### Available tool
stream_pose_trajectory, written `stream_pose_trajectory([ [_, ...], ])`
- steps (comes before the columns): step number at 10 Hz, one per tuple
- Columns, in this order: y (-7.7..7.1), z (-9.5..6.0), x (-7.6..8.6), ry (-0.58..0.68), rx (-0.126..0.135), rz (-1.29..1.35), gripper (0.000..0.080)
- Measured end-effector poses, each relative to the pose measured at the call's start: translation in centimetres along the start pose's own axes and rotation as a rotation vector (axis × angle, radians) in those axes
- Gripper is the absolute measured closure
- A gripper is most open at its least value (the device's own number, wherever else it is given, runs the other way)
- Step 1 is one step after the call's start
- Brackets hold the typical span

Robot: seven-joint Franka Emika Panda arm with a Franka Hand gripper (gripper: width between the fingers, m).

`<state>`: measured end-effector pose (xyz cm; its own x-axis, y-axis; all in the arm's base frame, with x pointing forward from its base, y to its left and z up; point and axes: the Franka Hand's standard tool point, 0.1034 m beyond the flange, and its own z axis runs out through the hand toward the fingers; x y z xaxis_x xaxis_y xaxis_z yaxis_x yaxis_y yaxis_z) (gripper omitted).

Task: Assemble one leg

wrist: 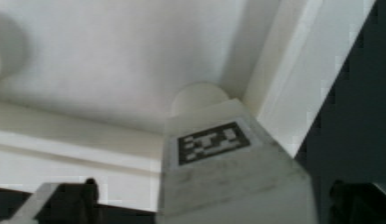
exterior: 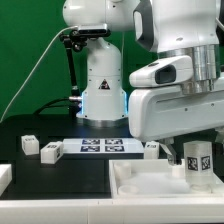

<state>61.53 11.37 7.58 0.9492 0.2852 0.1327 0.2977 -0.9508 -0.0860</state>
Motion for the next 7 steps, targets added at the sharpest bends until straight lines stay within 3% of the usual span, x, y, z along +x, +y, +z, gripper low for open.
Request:
stream_pose_trajectory([
  [1, 0.0, 0.02, -0.01, 0.0, 0.0, 0.0, 0.024],
  [2, 0.0, 0.02, -0.01, 0.0, 0.0, 0.0, 0.0424],
  [3, -0.02, 0.03, -0.01, 0.0, 0.001, 0.01, 0.0511],
  [5, -0.02, 0.03, -0.01, 0.0, 0.001, 0.011, 0.051],
  [7, 0.19, 0.14, 0.44, -0.003, 0.019, 0.271, 0.051],
])
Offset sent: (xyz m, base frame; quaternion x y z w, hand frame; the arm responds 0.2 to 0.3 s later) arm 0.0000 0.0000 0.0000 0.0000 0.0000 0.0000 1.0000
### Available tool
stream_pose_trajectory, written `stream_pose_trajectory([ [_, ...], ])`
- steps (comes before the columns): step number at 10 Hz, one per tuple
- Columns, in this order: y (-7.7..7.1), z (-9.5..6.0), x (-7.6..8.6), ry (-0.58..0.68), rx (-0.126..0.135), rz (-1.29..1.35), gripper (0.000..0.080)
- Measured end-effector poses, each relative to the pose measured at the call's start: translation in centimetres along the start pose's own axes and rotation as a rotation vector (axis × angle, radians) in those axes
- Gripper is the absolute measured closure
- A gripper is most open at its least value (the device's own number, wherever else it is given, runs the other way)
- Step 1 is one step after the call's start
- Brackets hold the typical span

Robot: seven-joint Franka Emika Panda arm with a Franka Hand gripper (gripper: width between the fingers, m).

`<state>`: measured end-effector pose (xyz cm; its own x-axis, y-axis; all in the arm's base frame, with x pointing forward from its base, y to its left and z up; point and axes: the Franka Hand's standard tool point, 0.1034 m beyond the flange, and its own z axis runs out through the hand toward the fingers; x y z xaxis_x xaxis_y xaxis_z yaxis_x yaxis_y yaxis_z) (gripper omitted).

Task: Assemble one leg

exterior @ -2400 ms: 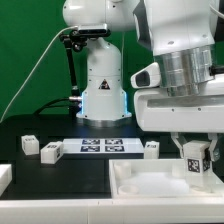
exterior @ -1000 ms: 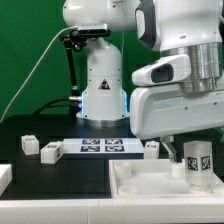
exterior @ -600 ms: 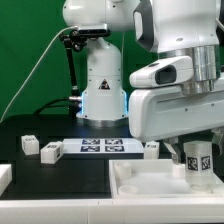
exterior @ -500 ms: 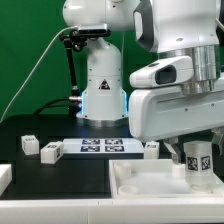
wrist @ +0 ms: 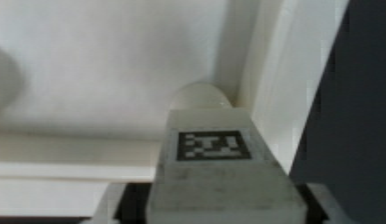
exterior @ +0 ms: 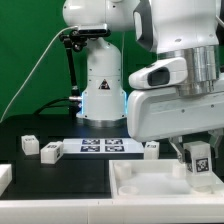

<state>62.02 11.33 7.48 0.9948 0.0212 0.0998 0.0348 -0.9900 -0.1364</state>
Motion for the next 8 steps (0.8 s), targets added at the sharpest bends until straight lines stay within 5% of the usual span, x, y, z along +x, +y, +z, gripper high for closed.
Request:
stream_pose_trajectory([
  [5, 0.5, 0.11, 0.41, 0.022, 0.042, 0.745, 0.0509],
  [8, 0.46, 0.14, 0.28, 0.018, 0.031, 1.075, 0.0508],
])
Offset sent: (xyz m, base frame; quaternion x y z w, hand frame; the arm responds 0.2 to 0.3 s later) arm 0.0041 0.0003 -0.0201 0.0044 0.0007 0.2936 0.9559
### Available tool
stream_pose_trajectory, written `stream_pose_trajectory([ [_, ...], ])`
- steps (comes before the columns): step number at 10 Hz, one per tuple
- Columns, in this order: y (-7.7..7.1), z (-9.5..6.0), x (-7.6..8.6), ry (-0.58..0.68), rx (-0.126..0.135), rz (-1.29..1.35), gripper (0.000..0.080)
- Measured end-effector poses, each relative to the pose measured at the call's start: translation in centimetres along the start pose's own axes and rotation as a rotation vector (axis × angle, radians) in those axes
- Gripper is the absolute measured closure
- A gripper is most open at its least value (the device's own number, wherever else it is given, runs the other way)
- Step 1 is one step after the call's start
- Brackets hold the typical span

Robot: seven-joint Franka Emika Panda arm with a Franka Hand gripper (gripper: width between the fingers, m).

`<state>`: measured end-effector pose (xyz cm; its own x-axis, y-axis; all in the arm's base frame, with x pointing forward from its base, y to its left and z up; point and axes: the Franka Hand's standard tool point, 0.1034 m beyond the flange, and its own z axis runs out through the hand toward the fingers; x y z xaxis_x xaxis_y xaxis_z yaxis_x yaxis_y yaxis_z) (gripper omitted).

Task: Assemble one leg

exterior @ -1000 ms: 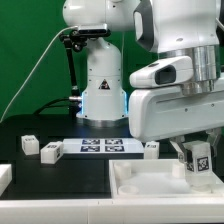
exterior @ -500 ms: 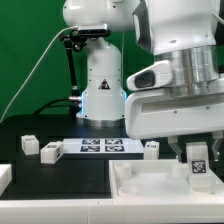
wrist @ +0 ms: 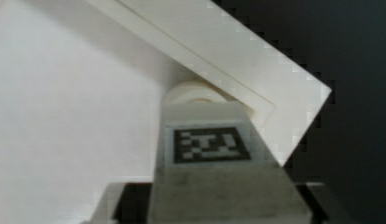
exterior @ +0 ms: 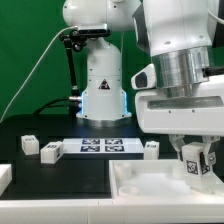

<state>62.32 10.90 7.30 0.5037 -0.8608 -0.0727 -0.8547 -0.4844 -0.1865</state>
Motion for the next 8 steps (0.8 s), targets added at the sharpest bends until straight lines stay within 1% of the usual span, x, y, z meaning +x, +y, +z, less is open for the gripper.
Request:
stream_pose_trajectory([
  [2, 0.04, 0.0, -0.07, -0.005, 0.002, 0.109, 0.0499],
  [3, 0.06, 0.07, -0.13, -0.005, 0.001, 0.079, 0.0499],
  [4, 0.08, 0.07, -0.13, -0.006, 0.0, 0.029, 0.0328],
  [5, 0.17, 0.08, -0.27, -0.014, -0.009, -0.019, 0.0328],
  [6, 0.28, 0.12, -0.38, -0.021, -0.02, -0.125, 0.0192],
  [7, 0.29, 0.09, -0.51, -0.03, -0.028, -0.245, 0.0163],
  [8, 0.25, 0.02, -0.7, -0.038, -0.042, -0.388, 0.0152],
])
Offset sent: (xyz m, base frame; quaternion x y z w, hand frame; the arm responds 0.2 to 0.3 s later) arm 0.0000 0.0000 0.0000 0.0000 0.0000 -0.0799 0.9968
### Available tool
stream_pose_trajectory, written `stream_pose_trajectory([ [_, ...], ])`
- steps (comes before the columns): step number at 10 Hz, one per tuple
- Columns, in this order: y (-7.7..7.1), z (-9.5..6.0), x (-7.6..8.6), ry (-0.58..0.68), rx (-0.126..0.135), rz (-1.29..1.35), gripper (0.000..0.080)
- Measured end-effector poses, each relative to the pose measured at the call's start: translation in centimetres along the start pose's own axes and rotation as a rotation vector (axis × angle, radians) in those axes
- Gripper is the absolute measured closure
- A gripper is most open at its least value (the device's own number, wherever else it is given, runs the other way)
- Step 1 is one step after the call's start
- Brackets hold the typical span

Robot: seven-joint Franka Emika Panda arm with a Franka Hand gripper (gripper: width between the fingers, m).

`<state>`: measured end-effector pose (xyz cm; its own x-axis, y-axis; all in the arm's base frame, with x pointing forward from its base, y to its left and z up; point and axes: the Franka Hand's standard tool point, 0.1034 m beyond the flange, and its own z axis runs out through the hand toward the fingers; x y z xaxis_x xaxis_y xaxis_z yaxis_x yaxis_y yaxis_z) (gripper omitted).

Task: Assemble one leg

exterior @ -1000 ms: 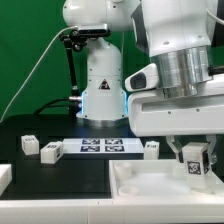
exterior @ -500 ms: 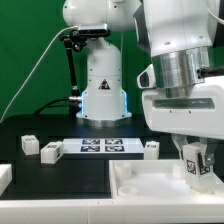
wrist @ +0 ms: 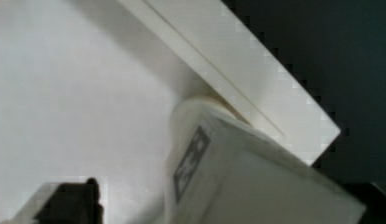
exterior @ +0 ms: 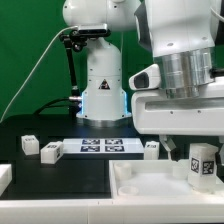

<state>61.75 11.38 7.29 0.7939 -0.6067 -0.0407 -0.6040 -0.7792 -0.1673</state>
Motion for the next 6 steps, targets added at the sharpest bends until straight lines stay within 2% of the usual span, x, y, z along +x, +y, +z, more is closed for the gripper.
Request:
stream_pose_trajectory([
  [1, -0.1, 0.0, -0.25, -0.007, -0.016, -0.115, 0.0152],
  [3, -0.68, -0.04, -0.71, -0.002, -0.072, -0.395, 0.0151],
  [6, -0.46, 0.34, -0.79, -0.002, -0.115, -0.716, 0.0151],
])
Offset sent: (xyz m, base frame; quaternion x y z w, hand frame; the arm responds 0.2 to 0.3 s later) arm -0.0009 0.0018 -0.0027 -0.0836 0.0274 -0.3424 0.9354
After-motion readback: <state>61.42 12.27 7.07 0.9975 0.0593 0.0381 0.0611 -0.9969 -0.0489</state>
